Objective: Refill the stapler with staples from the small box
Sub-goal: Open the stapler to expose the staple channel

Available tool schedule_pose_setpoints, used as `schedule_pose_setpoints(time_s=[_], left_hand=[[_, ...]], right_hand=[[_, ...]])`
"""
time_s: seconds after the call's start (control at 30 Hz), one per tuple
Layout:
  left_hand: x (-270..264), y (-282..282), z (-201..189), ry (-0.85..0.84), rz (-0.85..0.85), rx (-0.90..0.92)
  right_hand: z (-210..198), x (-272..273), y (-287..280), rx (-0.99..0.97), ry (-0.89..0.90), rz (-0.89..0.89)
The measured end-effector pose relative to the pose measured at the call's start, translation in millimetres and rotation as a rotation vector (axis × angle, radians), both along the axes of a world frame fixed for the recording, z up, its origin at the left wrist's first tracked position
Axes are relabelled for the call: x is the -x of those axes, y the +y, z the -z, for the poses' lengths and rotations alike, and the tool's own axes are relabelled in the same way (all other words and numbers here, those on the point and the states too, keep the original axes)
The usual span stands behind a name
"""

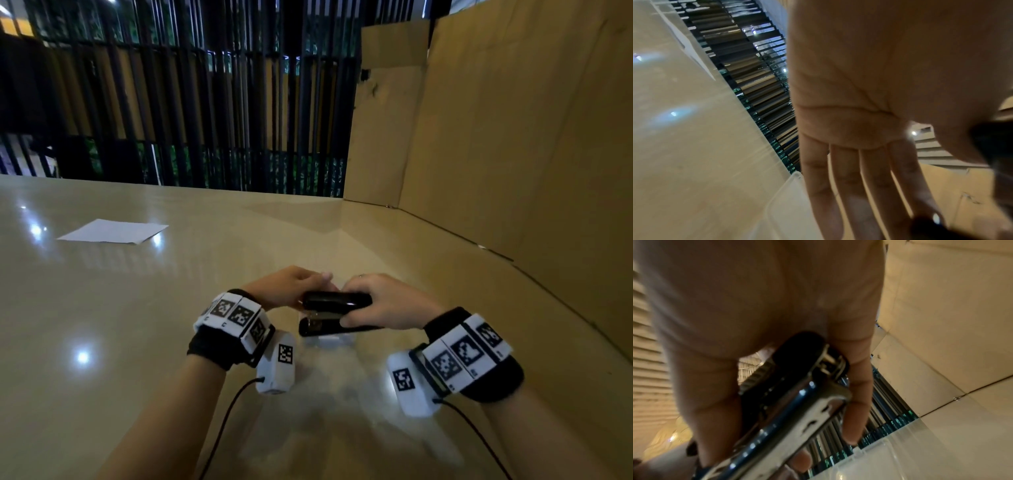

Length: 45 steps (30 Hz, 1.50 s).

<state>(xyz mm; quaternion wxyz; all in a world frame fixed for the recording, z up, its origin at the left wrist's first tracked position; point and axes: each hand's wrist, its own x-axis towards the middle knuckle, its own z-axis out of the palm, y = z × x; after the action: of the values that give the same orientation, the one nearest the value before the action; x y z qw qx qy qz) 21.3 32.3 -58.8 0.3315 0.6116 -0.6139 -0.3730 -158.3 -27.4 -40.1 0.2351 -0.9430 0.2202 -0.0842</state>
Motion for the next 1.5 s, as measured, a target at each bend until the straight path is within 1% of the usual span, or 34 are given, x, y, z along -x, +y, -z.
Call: schedule_pose_setpoints(time_s=[0.07,0.17,0.27,0.33,0.43,0.57,0.67,0.73,0.77,0.83,0.9,1.03,1.1,1.23,1.4,1.47,1.5], left_hand=[[-1,-2,-1,0.084,-0.023,0.011],[-5,-2,-3,0.135,-0.021,0.078],[-7,-1,-4,0.094,0.032,0.147],[-6,-3,-5,0.080,0.018,0.176],[-2,-6,-3,0.128,-0.013,0.210],[7,-9,2,0.158,-0.036,0.210],[11,-12,3,0.211,-0.057,0.212],[12,-13,4,0.262,-0.082,0.215],[12,-14,6,0.292,-0.090,0.211],[14,-17,9,0.365,-0.087,0.193],[17,-20,13,0.430,-0.077,0.198],[16,-24,17,0.430,-0.062,0.261],[13,-25,20,0.434,-0.053,0.281],[11,-26,22,0.433,0.002,0.319],[15,-28,25,0.452,0.041,0.344],[19,-28,28,0.517,0.060,0.316],[21,-29,30,0.549,0.081,0.293]], right_hand=[[1,1,-8,-0.018,-0.070,0.049],[5,3,-20,-0.039,-0.205,0.106],[9,4,-26,-0.032,-0.327,0.150],[11,3,-28,0.003,-0.352,0.154],[16,-2,-27,0.053,-0.379,0.178],[22,-5,-28,0.155,-0.385,0.196],[22,-4,-30,0.241,-0.358,0.204],[22,-4,-31,0.251,-0.383,0.211],[21,-3,-32,0.218,-0.429,0.228],[16,-1,-35,0.127,-0.587,0.295],[10,5,-38,0.126,-0.738,0.339],[11,8,-35,0.147,-0.989,0.336],[14,5,-33,0.148,-1.087,0.347],[15,1,-30,0.095,-1.273,0.346],[11,0,-30,-0.049,-1.518,0.411],[7,0,-30,-0.155,-1.626,0.476],[5,0,-31,-0.245,-1.694,0.527]])
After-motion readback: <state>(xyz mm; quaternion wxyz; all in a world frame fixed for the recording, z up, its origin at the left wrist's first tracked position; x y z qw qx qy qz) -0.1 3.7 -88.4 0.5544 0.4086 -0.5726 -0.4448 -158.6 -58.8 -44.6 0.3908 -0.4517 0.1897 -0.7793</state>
